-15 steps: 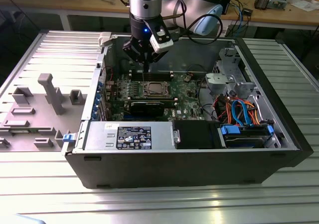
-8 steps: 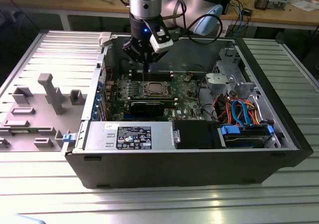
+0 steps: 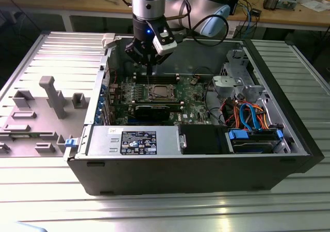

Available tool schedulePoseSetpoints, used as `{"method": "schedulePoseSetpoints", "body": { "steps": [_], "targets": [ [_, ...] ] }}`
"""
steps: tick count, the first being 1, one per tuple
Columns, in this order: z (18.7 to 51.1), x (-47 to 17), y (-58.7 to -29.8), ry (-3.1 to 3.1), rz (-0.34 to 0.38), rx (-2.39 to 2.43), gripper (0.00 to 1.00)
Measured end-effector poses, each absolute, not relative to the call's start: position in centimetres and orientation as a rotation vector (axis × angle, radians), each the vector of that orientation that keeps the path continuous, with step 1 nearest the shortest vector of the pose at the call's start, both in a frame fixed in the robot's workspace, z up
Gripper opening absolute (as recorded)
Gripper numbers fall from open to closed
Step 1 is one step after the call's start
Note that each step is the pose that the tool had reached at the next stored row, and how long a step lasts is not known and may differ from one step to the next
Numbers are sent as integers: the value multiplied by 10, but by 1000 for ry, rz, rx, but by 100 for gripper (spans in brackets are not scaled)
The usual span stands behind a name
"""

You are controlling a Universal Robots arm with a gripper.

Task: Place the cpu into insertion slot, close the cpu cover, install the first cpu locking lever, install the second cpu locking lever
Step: 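Install the first cpu locking lever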

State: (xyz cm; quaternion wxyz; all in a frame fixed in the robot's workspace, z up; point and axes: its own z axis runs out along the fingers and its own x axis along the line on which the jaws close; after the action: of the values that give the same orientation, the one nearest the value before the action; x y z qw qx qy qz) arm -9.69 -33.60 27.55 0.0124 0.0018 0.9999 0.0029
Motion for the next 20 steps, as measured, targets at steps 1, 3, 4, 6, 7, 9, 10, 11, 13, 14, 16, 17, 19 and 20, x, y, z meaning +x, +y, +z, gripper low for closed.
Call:
{"method": "schedulePoseSetpoints", "body": {
  "steps": [1, 3, 4, 6, 7, 9, 10, 11, 13, 14, 16, 17, 19, 20],
  "targets": [
    [275, -98, -336, 3117, 9, 5, 11],
    [275, -102, -336, 3117, 9, 3, 11],
    [275, -103, -336, 3117, 9, 2, 11],
    [275, -105, -336, 3117, 9, -3, 11],
    [274, -106, -336, 3117, 9, -8, 11],
    [274, -107, -336, 3117, 10, -25, 11],
    [273, -108, -336, 3117, 10, -33, 11],
    [273, -109, -336, 3117, 12, -38, 11],
    [272, -112, -336, 3117, 18, -42, 11],
    [272, -113, -336, 3116, 20, -44, 11],
    [269, -114, -335, 3116, 20, -48, 11],
    [268, -114, -335, 3116, 20, -50, 11],
    [267, -114, -331, 3116, 20, -56, 11],
    [267, -114, -330, 3116, 20, -57, 11]
  ]
}}
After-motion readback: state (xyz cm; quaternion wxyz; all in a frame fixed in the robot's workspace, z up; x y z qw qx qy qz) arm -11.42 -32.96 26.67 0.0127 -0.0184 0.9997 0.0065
